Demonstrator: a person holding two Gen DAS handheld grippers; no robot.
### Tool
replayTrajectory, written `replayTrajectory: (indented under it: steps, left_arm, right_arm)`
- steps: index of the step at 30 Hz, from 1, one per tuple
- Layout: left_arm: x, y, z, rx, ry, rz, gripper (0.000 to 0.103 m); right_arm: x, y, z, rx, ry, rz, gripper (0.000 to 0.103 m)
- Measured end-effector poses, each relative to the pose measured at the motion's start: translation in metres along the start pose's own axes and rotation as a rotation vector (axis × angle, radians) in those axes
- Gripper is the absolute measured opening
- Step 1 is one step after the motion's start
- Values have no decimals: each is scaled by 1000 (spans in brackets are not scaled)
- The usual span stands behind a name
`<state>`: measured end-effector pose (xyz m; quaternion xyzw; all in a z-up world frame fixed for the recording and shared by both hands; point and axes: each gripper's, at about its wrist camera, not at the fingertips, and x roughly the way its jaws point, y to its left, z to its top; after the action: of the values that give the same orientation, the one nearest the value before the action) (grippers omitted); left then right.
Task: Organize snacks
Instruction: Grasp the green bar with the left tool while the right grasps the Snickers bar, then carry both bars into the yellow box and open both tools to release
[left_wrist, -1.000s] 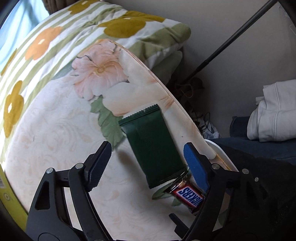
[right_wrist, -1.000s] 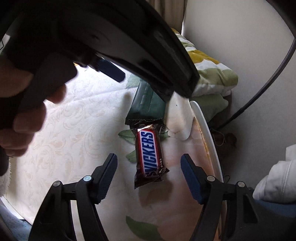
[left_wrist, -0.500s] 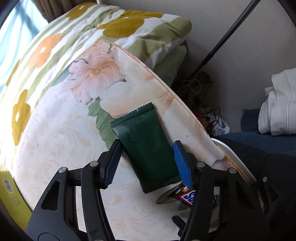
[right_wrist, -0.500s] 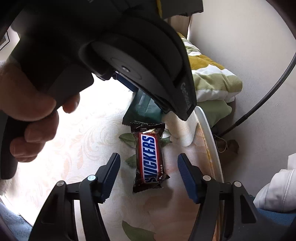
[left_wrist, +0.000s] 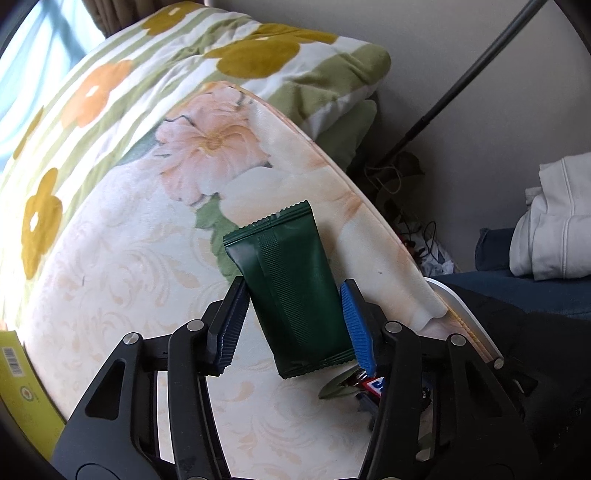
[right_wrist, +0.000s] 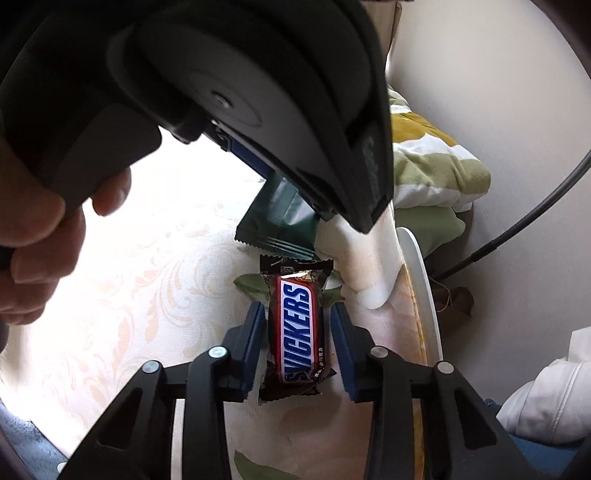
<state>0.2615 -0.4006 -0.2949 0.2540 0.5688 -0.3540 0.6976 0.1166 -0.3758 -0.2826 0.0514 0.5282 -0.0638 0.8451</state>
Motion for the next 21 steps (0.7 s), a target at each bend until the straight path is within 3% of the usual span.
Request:
replayTrajectory:
  steps: [12, 21]
  left_arm:
    - [-30, 34, -8, -85, -47, -2, 48]
    - [-103, 81, -21, -179, -189, 9, 48]
  right_arm:
    - [-15, 5, 16, 4, -14, 0, 26]
    - [-59, 31, 53, -61, -107, -18, 26]
